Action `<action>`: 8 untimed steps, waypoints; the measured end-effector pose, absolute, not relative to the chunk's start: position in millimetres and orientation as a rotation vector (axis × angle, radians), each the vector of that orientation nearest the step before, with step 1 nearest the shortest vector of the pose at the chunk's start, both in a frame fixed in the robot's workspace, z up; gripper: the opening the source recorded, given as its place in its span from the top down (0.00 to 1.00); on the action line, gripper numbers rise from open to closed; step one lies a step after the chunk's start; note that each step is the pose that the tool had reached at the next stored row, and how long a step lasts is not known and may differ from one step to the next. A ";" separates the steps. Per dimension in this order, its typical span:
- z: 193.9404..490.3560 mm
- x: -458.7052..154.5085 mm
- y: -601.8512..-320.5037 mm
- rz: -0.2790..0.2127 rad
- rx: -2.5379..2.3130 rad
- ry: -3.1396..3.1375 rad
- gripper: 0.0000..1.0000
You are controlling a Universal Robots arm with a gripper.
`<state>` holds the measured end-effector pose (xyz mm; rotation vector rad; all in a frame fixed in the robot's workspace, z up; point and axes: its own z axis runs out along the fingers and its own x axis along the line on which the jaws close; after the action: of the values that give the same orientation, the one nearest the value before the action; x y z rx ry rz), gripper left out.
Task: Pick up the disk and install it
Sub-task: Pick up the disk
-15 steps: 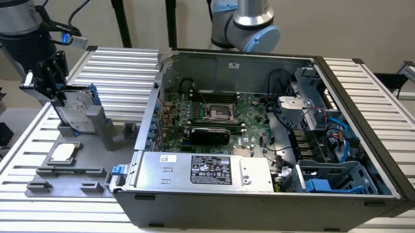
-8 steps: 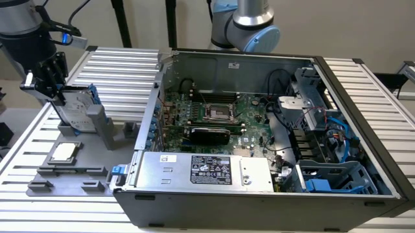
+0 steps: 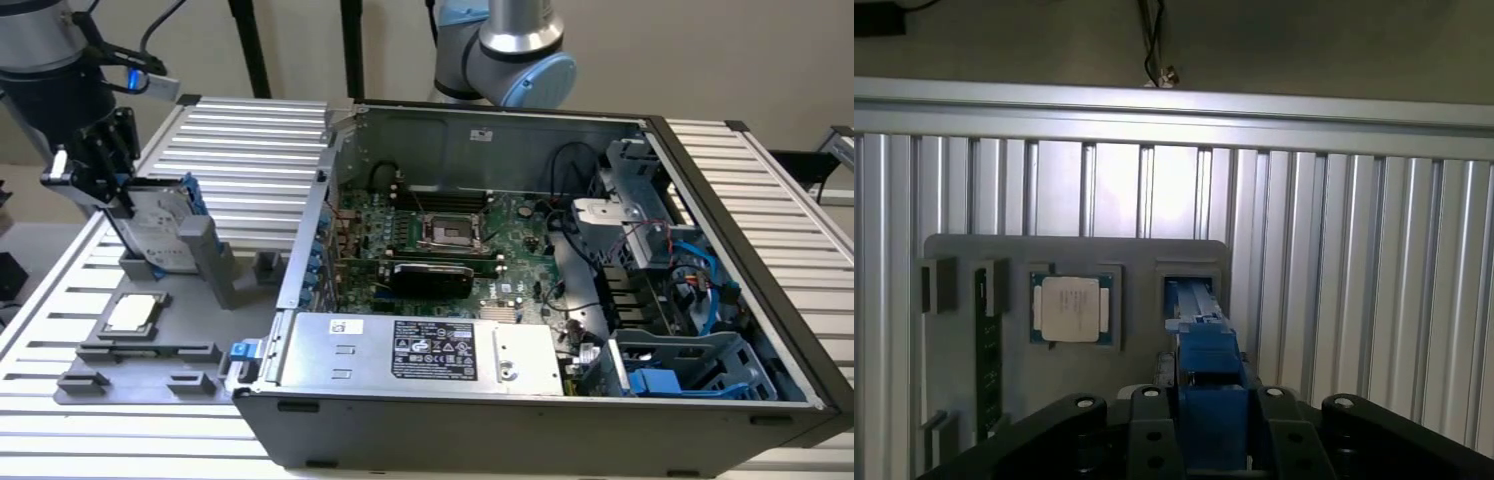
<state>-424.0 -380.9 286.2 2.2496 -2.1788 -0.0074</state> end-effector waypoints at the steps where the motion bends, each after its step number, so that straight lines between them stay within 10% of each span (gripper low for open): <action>1: 286.2 -424.0 -381.0 -0.007 2.250 -2.179 0.67; 8: 286.1 -424.0 -382.1 -0.007 2.249 -2.179 0.67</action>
<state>-424.0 -382.1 286.1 2.2495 -2.1792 -0.0073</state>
